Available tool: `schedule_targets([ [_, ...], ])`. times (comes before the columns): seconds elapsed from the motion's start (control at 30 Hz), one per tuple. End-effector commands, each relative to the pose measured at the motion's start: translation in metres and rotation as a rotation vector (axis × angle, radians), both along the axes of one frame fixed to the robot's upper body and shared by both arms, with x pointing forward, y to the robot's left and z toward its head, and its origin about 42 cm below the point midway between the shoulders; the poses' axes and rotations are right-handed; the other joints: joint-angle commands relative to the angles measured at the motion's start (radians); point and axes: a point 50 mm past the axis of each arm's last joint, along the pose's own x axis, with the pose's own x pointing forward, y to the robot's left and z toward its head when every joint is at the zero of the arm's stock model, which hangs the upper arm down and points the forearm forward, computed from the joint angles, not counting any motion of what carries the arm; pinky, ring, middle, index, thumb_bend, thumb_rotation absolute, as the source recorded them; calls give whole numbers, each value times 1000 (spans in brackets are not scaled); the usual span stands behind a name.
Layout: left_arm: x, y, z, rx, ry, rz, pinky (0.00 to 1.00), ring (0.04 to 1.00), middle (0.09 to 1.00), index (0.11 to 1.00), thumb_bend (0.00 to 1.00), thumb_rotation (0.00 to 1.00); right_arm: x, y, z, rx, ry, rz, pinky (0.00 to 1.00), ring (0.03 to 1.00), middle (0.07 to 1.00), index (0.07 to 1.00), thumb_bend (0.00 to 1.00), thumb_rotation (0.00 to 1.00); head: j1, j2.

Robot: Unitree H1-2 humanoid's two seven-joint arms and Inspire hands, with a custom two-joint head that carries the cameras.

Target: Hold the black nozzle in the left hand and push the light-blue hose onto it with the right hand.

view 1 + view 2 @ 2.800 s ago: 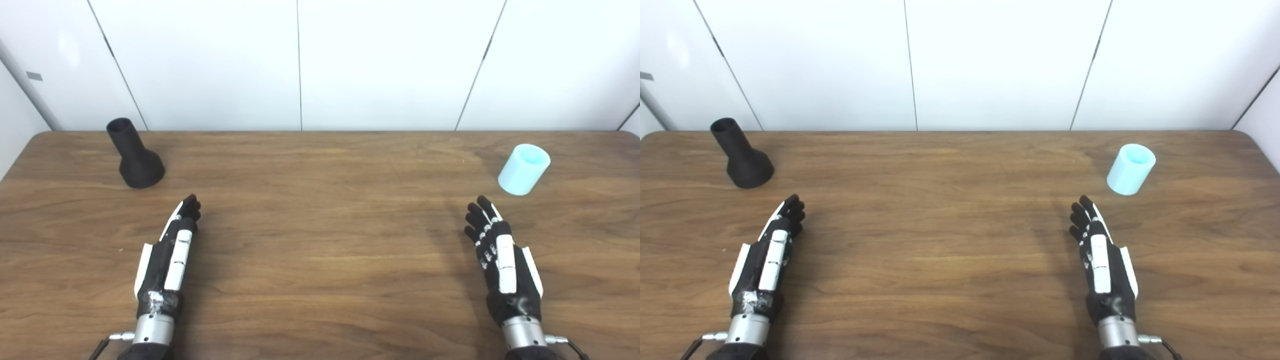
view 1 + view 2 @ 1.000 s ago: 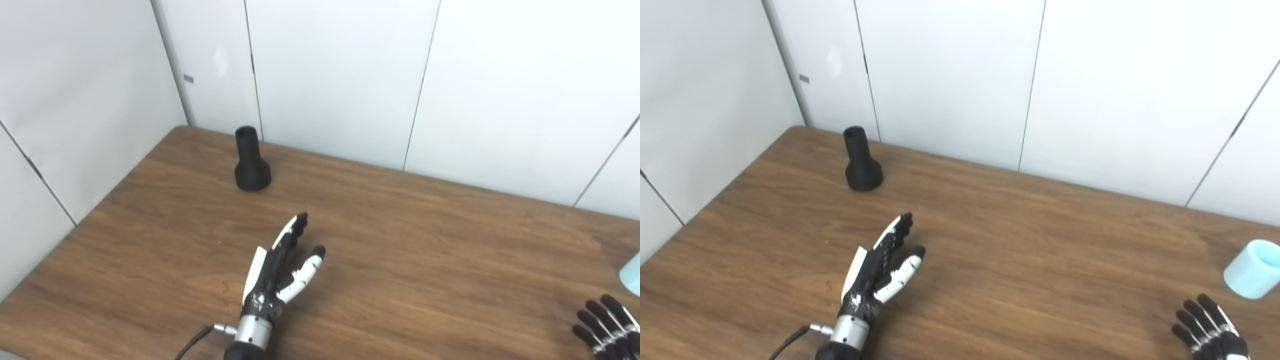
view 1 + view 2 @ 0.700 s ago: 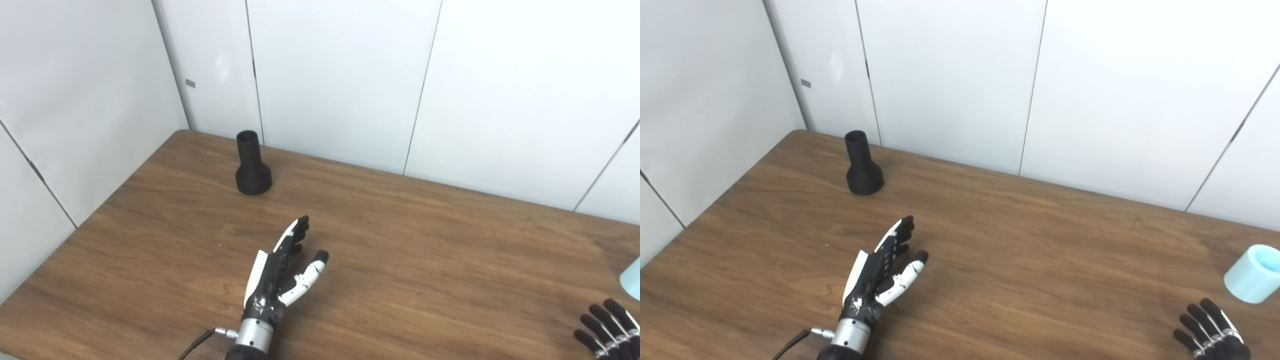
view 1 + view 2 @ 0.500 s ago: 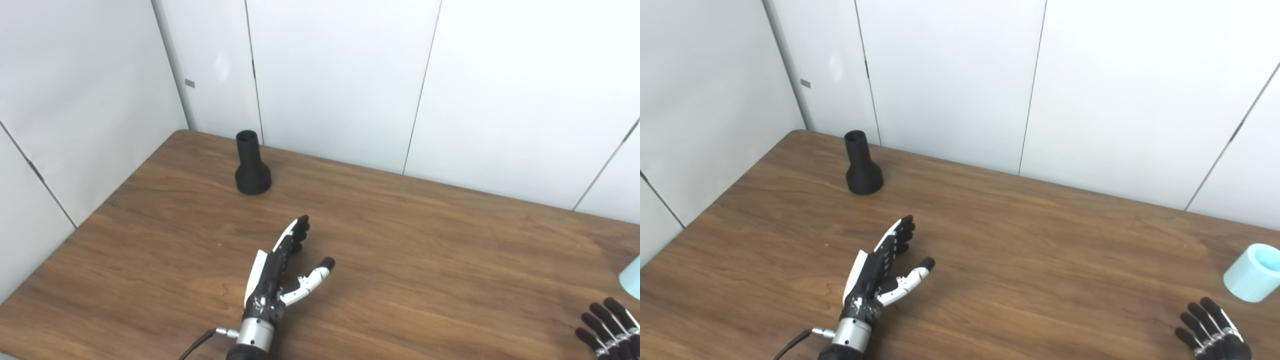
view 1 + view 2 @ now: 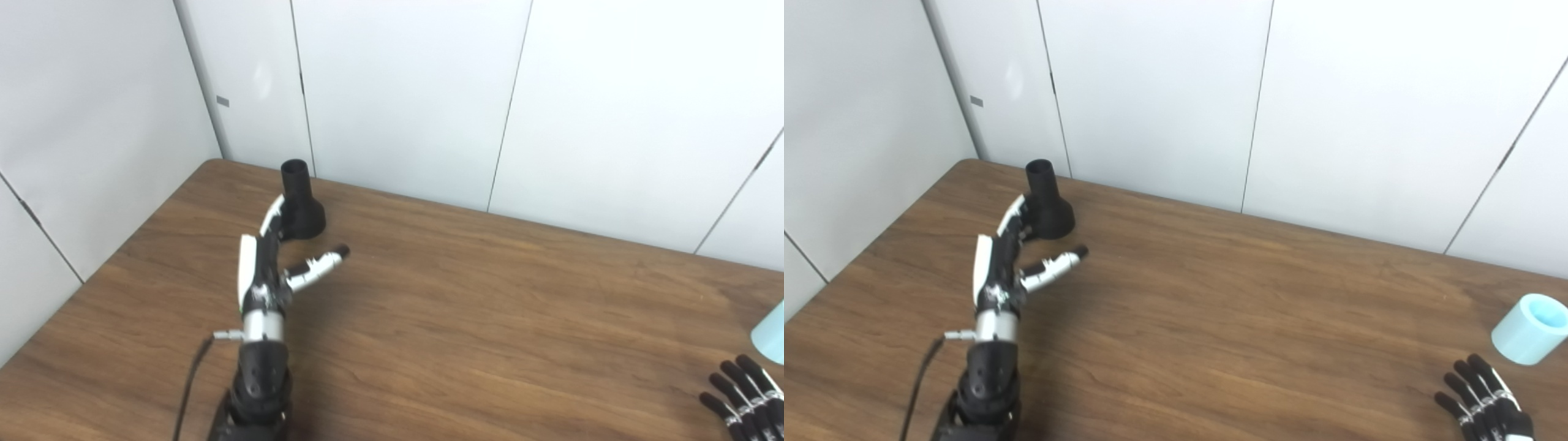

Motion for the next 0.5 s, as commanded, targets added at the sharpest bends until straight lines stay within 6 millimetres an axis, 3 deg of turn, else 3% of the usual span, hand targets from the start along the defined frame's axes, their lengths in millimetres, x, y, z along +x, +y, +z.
schedule_targets([
  [0.0, 8, 14, 25, 42, -61, 47, 804, 871, 876, 903, 814, 148, -6, 0, -20, 2, 47, -5, 764, 838, 859, 863, 784, 933, 2, 3],
  [0.17, 18, 41, 31, 36, -51, 125, 811, 878, 890, 900, 832, 161, -5, 2, -20, -5, 51, -14, 698, 810, 833, 825, 776, 923, 7, 4],
  [0.4, 32, 74, 37, 154, -13, 238, 777, 839, 871, 865, 854, 120, -5, 2, -22, -8, 50, -15, 702, 821, 837, 829, 795, 926, 5, 9],
  [0.47, 36, 79, 40, 150, -2, 245, 770, 865, 916, 879, 857, 132, -4, 2, -22, 0, 53, -13, 696, 824, 841, 830, 802, 916, 5, 9],
])
